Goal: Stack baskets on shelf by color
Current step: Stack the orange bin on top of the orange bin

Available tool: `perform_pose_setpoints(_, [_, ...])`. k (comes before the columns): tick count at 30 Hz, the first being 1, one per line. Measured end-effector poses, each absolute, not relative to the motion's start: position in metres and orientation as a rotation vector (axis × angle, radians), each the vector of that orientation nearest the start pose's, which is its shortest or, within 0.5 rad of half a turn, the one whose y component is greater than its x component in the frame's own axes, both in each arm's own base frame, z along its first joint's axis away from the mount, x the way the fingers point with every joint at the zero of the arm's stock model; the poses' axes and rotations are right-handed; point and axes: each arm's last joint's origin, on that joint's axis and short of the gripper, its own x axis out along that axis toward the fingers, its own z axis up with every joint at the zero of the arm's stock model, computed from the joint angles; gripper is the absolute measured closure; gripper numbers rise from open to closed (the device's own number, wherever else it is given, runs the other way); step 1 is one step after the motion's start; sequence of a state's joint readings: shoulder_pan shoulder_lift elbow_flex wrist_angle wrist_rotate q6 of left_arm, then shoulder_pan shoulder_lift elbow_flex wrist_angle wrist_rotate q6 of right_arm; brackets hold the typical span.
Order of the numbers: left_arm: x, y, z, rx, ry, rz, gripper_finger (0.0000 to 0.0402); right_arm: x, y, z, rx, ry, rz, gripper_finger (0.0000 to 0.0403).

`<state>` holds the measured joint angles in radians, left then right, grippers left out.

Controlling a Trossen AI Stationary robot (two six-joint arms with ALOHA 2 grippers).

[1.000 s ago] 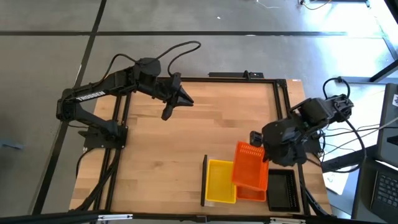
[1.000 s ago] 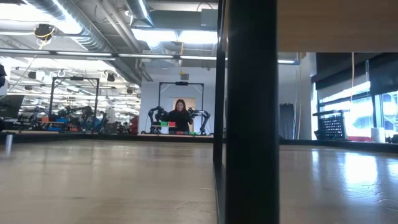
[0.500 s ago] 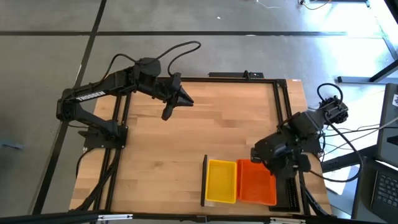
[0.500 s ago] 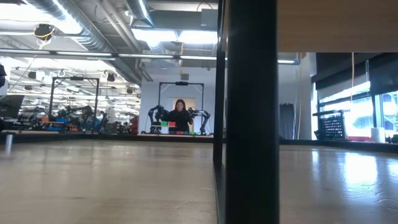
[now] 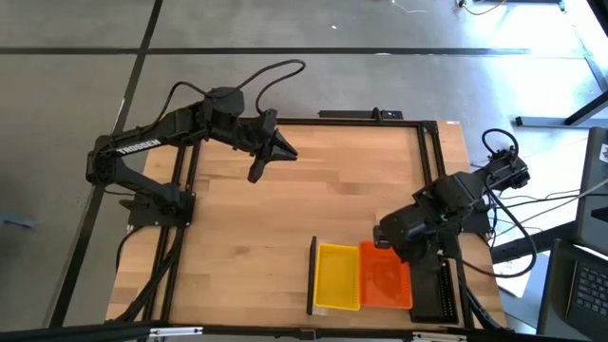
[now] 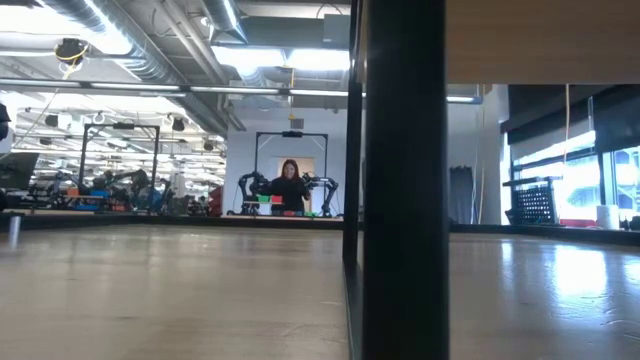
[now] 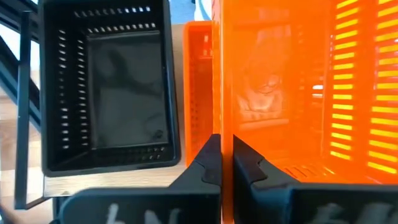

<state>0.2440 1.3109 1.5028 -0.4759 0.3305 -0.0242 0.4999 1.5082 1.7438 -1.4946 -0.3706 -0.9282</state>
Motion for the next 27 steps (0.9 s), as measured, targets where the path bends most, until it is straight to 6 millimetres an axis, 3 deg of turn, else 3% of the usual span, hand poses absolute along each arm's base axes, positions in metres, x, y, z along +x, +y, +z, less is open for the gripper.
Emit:
perform_pose_setpoints(18, [0.269, 0.045, 0.437, -0.139, 0.280, -0.119, 0.0355, 0.220, 0.131, 0.392, -0.820, 0.891, 1.247, 0.0401])
perform_pose_setpoints(27, [0.270, 0.041, 0.437, -0.144, 0.282, -0.104, 0.0355, 0.219, 0.132, 0.392, -0.747, 0.924, 1.238, 0.0369])
